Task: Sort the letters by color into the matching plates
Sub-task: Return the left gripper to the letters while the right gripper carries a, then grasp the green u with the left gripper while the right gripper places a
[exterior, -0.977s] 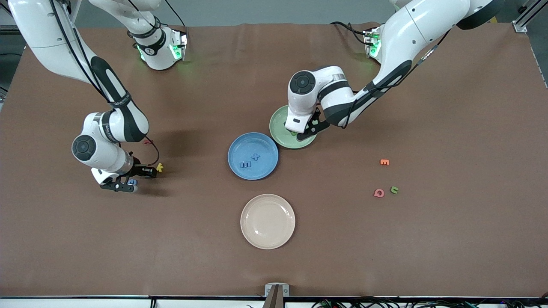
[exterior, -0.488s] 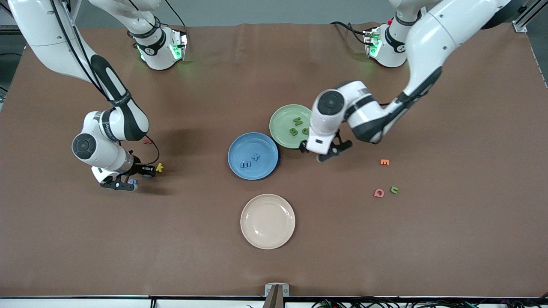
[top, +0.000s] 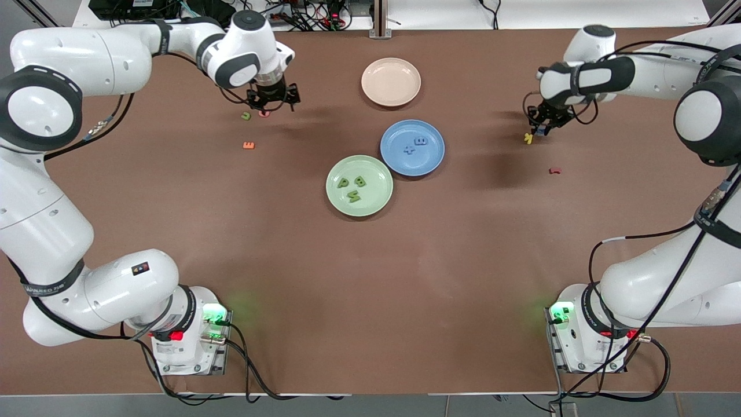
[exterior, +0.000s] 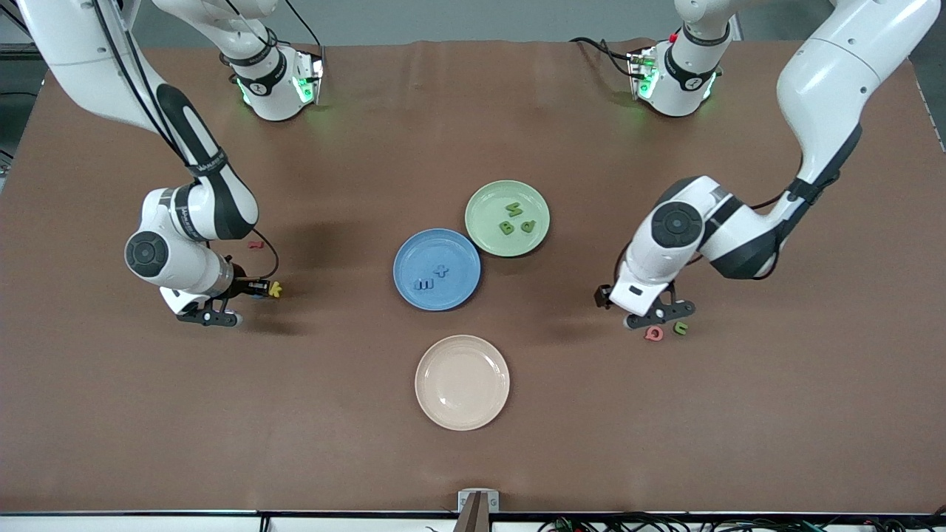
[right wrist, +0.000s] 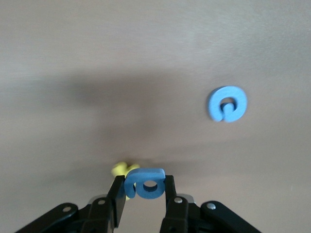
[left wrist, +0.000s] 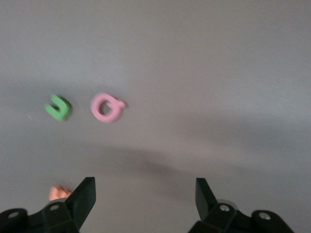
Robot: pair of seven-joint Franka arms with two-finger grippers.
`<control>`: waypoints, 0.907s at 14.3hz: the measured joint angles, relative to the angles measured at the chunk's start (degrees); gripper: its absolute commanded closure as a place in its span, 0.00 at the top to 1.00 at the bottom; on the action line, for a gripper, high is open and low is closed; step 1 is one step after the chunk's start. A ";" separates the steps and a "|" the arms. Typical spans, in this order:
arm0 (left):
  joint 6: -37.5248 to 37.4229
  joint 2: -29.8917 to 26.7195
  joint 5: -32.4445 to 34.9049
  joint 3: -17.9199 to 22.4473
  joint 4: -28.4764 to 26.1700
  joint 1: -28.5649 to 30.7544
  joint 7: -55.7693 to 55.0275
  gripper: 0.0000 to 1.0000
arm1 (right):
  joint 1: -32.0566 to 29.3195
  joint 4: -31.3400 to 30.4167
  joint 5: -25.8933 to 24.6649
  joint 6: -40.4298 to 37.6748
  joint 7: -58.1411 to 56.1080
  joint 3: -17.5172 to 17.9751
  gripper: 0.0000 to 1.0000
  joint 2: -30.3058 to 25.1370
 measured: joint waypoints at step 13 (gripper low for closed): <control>12.76 1.53 0.38 9.50 0.47 2.74 38.64 0.82 | 32.33 15.51 4.97 -1.27 54.01 0.32 0.00 6.38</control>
